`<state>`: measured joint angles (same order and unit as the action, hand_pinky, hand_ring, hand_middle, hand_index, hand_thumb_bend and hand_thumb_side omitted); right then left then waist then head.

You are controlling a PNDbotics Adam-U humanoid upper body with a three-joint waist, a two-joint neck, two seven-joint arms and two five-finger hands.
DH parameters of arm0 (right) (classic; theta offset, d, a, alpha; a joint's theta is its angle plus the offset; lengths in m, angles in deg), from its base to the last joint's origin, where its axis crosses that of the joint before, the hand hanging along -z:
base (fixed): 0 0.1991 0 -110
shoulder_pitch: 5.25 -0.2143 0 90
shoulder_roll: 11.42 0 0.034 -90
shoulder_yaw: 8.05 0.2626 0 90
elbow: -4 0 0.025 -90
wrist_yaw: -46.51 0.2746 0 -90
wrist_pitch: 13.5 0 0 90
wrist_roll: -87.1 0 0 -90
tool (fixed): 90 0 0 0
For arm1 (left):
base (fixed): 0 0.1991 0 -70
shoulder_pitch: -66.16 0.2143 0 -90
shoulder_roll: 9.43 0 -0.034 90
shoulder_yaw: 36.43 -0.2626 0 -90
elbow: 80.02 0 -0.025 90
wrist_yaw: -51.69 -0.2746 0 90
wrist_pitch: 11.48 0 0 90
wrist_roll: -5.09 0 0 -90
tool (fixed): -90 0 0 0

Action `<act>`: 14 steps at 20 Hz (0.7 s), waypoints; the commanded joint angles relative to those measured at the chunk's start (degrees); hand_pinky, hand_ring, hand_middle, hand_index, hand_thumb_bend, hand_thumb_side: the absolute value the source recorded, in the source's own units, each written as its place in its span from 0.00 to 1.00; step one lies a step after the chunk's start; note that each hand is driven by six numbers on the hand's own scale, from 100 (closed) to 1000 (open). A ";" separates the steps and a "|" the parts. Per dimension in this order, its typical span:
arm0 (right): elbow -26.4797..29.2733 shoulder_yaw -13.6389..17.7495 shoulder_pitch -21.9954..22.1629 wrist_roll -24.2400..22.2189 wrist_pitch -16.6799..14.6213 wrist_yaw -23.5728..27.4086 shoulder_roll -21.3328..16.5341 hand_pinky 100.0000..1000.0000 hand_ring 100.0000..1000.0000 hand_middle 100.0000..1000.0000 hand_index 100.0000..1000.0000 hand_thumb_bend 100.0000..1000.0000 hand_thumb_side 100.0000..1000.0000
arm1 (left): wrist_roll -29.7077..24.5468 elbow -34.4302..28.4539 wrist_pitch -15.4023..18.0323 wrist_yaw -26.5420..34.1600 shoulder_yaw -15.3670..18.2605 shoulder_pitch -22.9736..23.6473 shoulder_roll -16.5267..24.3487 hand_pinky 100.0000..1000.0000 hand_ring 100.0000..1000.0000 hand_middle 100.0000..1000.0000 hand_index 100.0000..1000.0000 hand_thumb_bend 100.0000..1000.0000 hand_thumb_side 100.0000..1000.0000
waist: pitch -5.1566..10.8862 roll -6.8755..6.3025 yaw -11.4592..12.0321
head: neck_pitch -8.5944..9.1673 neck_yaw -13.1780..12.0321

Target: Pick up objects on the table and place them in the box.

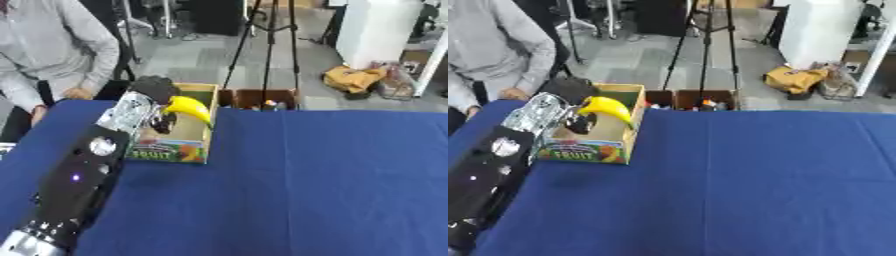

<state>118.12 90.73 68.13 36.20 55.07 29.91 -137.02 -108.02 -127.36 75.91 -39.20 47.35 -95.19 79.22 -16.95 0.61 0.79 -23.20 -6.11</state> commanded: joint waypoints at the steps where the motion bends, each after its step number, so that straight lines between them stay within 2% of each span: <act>1: 0.47 0.49 -0.47 0.02 -0.22 -0.46 -1.09 0.73 0.80 0.76 0.80 0.00 0.91 | 0.56 -0.34 -0.49 -1.06 1.07 -2.28 0.79 0.19 0.54 0.64 0.72 0.00 0.18 | 0.77 0.12 -0.04 | 1.20 -0.42; 9: 0.47 0.32 -0.71 0.01 -0.38 -0.83 -0.95 0.73 0.80 0.76 0.80 0.00 0.92 | 0.78 0.51 -2.47 -3.10 2.94 -4.16 1.90 0.18 0.53 0.63 0.71 0.00 0.20 | -0.22 0.24 -0.30 | 2.68 -1.31; 14: 0.47 0.31 -1.14 0.21 -0.64 -1.11 -0.99 0.73 0.80 0.76 0.80 0.00 0.92 | 1.06 2.06 -4.51 -5.01 4.31 -5.20 3.00 0.18 0.53 0.63 0.72 0.00 0.21 | -1.18 0.60 -0.82 | 4.20 -2.13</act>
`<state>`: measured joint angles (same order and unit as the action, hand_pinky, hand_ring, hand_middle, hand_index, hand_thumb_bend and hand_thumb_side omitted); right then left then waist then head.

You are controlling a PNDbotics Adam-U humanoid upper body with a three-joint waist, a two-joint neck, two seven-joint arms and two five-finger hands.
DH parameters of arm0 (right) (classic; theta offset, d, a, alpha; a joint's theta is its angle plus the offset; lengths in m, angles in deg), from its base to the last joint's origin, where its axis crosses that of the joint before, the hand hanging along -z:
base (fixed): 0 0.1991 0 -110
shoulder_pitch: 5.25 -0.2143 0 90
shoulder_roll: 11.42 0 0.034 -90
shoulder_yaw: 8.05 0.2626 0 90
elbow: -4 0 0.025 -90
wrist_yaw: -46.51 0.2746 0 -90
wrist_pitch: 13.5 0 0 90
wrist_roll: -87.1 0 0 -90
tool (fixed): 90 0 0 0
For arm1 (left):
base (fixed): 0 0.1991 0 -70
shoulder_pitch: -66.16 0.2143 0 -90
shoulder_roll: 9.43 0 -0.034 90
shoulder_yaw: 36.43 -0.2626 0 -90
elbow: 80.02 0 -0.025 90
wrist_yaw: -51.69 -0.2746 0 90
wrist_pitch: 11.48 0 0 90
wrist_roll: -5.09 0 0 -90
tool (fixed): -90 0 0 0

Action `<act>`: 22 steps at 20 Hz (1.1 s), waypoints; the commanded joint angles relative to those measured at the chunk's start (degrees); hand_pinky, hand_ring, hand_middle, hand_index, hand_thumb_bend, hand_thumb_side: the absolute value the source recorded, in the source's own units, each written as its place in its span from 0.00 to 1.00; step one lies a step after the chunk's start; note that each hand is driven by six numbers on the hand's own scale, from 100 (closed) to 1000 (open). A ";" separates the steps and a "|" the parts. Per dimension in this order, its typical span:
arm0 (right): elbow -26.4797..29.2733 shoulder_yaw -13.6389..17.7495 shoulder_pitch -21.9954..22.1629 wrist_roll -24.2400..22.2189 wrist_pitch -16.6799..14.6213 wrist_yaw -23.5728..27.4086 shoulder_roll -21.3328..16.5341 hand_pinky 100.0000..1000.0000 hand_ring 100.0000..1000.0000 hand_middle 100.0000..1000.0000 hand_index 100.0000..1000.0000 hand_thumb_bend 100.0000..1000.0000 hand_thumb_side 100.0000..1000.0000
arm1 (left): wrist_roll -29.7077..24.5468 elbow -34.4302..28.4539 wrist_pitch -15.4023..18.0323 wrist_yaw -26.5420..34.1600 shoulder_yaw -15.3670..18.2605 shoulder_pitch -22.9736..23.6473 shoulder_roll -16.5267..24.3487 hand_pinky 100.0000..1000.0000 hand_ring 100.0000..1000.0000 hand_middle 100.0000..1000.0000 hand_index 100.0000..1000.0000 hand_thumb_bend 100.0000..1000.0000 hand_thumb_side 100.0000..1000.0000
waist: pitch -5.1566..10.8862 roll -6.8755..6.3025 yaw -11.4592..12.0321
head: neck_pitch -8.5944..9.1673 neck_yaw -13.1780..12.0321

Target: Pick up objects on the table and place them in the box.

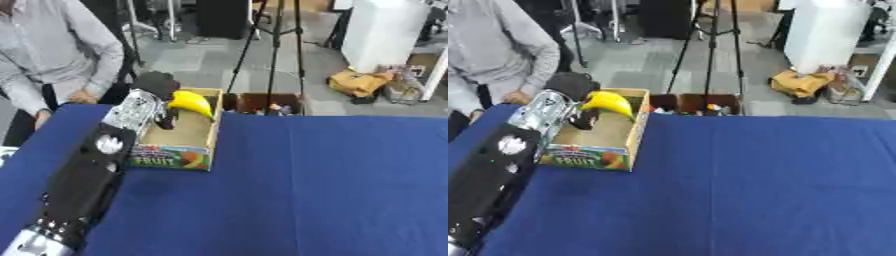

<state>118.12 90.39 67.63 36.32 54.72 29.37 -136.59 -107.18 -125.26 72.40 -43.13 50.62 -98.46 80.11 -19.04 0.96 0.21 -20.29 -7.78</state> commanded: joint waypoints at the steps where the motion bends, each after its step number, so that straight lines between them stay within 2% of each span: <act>1: 0.47 0.67 -0.67 0.15 -0.34 -0.65 -1.42 0.73 0.80 0.76 0.80 0.00 0.92 | 0.30 0.31 -1.31 -1.45 1.28 -2.12 2.25 0.18 0.53 0.63 0.72 0.00 0.21 | 0.71 0.35 -0.31 | 1.53 -0.55; 15: 0.47 0.45 -1.32 0.55 -0.69 -1.67 -0.96 0.73 0.80 0.76 0.80 0.00 0.92 | 2.04 2.27 -3.19 -1.48 2.75 -2.88 1.90 0.18 0.53 0.63 0.71 0.00 0.22 | -1.73 1.05 -0.94 | 4.41 -1.68; 22: 0.47 0.31 -1.59 0.56 -0.85 -1.84 -0.74 0.73 0.80 0.76 0.80 0.00 0.92 | 0.77 3.45 -3.60 -2.83 2.31 -2.99 1.35 0.26 0.57 0.68 0.74 0.00 0.21 | -2.44 0.81 -1.49 | 5.24 -1.85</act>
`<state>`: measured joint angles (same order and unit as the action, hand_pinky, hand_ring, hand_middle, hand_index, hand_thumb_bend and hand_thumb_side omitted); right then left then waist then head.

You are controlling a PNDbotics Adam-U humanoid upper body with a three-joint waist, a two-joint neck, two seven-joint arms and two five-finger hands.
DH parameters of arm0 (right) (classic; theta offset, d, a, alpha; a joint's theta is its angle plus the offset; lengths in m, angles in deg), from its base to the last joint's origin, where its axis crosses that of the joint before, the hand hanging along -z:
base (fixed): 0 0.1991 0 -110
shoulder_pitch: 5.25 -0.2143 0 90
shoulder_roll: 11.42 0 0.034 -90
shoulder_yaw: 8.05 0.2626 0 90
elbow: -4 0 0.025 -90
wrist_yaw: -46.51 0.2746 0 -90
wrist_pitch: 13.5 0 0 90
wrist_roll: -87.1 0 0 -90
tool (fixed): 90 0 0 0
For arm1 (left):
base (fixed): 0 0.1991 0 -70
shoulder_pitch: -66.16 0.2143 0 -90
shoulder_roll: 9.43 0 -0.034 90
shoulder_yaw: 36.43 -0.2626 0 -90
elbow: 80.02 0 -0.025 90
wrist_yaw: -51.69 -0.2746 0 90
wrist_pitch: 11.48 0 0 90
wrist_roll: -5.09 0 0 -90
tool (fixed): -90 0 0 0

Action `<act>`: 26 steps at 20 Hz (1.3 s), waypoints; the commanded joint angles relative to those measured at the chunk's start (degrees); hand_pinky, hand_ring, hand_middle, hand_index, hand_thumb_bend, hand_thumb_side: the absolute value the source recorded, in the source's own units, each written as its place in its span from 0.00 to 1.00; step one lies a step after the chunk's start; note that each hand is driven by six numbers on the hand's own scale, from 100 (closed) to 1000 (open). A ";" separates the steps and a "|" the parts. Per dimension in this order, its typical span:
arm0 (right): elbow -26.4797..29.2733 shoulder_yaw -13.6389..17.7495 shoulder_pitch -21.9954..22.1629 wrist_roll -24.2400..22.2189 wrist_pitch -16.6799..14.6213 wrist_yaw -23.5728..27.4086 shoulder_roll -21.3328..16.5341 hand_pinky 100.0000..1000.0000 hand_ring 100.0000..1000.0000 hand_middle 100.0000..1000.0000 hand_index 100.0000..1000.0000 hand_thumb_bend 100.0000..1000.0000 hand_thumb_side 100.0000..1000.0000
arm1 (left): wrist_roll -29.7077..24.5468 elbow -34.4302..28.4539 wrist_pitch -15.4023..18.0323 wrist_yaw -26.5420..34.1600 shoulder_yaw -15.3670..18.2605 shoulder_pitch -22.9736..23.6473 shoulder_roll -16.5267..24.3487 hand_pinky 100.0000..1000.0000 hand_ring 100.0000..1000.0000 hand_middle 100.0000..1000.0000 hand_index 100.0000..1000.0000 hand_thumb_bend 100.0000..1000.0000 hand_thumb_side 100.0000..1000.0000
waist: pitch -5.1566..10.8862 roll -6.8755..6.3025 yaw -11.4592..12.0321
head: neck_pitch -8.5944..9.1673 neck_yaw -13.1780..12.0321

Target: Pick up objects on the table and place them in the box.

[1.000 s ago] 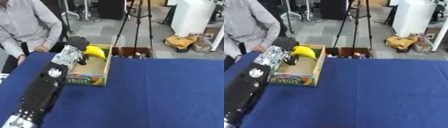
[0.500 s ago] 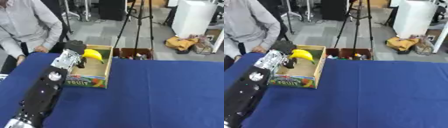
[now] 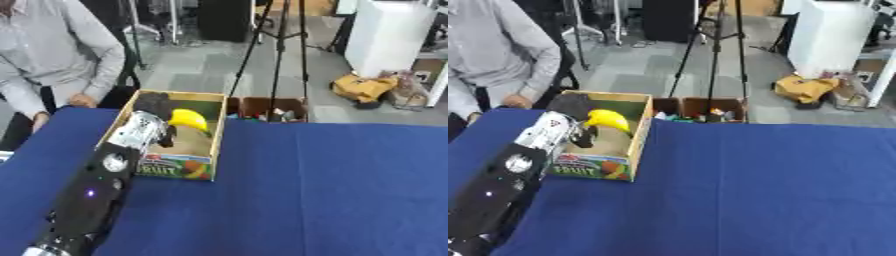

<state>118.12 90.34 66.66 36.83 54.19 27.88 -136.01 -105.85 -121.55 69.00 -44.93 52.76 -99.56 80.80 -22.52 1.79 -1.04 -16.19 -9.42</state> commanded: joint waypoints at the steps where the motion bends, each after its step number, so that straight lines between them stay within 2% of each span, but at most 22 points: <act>1: 0.47 0.37 -0.68 0.07 -0.36 -0.36 -1.30 0.73 0.80 0.76 0.80 0.00 0.92 | -0.89 -0.03 -0.23 -1.69 0.14 -1.87 0.60 0.26 0.58 0.68 0.74 0.00 0.21 | 0.91 -0.02 -0.40 | 1.30 -0.28; 6: 0.47 0.41 -0.68 0.20 -0.45 -0.57 -1.23 0.73 0.80 0.76 0.80 0.00 0.92 | -2.57 0.98 -0.45 -4.38 0.46 -1.86 0.47 0.31 0.62 0.71 0.77 0.00 0.19 | 0.30 -0.12 -0.87 | 2.05 -0.59; 11: 0.47 0.43 -0.39 0.30 -0.34 -0.76 -0.97 0.73 0.80 0.76 0.80 0.00 0.92 | -4.62 1.22 0.22 -5.12 0.56 -2.16 0.39 0.44 0.71 0.79 0.87 0.00 0.14 | 0.07 -0.31 -0.77 | 1.86 -0.51; 16: 0.47 0.49 -0.19 0.56 -0.34 -0.78 -0.84 0.73 0.80 0.76 0.80 0.00 0.92 | -7.13 0.93 1.42 -4.85 0.58 -2.35 0.38 0.56 0.82 0.90 1.00 0.00 0.23 | 0.13 -0.42 -0.75 | 1.50 -0.30; 19: 0.47 0.54 -0.07 0.71 -0.37 -0.72 -0.79 0.73 0.79 0.76 0.80 0.00 0.91 | -8.02 0.56 1.98 -4.70 0.46 -2.37 0.37 0.63 0.88 0.98 1.00 0.00 0.27 | 0.29 -0.39 -0.87 | 1.16 0.00; 26: 0.47 0.73 0.86 0.87 -0.22 -0.46 -0.73 0.73 0.79 0.76 0.80 0.00 0.91 | -6.06 -1.59 3.28 -3.74 0.21 -2.65 0.89 0.63 0.87 0.96 1.00 0.00 0.28 | 1.58 -0.37 -0.42 | -0.43 0.54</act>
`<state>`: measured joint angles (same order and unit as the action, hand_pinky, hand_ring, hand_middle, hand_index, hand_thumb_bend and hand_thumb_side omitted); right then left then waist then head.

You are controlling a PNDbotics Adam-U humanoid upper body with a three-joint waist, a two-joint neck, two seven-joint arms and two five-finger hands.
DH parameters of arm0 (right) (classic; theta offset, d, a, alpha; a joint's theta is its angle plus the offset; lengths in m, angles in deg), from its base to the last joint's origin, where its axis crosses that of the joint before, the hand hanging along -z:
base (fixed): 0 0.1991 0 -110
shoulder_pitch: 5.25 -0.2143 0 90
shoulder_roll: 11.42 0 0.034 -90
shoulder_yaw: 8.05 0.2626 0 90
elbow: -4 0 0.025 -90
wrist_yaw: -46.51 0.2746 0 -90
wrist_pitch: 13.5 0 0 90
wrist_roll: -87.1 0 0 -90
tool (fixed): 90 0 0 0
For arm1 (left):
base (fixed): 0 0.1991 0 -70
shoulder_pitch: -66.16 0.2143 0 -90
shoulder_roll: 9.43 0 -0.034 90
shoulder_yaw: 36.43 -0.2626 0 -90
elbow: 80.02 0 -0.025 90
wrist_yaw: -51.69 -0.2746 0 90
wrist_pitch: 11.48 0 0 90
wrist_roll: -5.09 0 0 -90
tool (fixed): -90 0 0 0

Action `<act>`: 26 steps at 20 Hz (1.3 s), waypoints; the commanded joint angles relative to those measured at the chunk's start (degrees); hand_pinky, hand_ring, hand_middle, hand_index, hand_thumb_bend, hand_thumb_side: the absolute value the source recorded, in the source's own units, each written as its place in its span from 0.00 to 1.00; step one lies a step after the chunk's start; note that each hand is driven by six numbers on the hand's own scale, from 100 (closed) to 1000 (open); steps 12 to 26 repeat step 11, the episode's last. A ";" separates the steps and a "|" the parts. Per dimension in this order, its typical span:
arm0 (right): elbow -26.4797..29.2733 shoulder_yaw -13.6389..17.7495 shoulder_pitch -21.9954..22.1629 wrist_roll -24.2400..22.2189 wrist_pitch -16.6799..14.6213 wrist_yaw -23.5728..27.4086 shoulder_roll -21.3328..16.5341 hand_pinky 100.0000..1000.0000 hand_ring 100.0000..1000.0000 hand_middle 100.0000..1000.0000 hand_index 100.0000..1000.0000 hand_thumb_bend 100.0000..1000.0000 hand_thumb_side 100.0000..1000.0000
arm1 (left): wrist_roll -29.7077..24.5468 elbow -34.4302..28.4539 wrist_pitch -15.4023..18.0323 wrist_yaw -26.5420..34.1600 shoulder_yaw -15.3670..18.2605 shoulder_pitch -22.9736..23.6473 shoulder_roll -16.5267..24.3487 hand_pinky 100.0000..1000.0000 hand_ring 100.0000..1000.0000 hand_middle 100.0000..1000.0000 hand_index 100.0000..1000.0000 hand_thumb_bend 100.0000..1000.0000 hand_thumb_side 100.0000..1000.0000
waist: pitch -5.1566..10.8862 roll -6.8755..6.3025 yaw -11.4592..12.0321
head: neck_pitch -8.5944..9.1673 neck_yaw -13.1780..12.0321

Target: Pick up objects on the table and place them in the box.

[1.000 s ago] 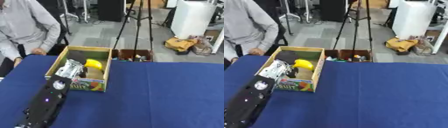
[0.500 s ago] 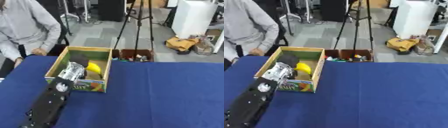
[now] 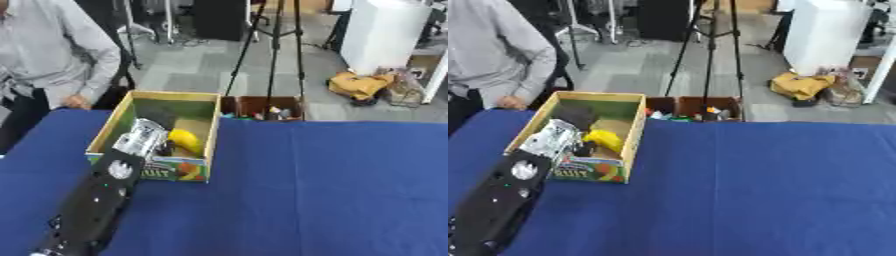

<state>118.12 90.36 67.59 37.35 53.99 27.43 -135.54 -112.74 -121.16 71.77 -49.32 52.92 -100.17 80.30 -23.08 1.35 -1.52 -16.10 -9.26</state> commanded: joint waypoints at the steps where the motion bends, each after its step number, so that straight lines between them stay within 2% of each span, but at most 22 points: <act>1: 0.47 0.73 0.17 0.35 0.05 0.04 -1.20 0.73 0.79 0.76 0.80 0.00 0.91 | 1.20 -2.58 0.75 0.95 -0.07 -2.12 1.59 0.63 0.86 0.95 1.00 0.00 0.27 | 2.49 0.03 0.23 | -0.82 0.59; 4: 0.47 0.85 0.83 0.38 0.26 0.23 -1.23 0.73 0.79 0.76 0.80 0.00 0.91 | 3.45 -5.35 0.97 1.68 -0.38 -2.23 2.29 0.61 0.84 0.92 1.00 0.00 0.25 | 3.66 -0.08 0.70 | -1.61 1.06; 9: 0.47 1.24 1.97 0.52 0.48 0.82 -1.36 0.73 0.79 0.76 0.80 0.00 0.91 | 8.26 -11.49 0.78 4.70 -1.02 -0.98 3.86 0.58 0.81 0.88 1.00 0.00 0.29 | 5.92 -0.12 1.23 | -3.10 1.98; 11: 0.47 1.46 2.51 0.64 0.62 1.09 -1.44 0.73 0.79 0.76 0.80 0.00 0.91 | 10.49 -16.36 1.32 7.33 -1.92 0.58 5.17 0.58 0.81 0.87 1.00 0.00 0.35 | 6.95 -0.15 1.54 | -4.13 3.24; 26: 0.47 1.46 2.51 0.64 0.62 1.09 -1.44 0.73 0.79 0.76 0.80 0.00 0.91 | 10.49 -16.36 1.32 7.33 -1.92 0.58 5.17 0.58 0.81 0.87 1.00 0.00 0.35 | 6.95 -0.15 1.54 | -4.13 3.24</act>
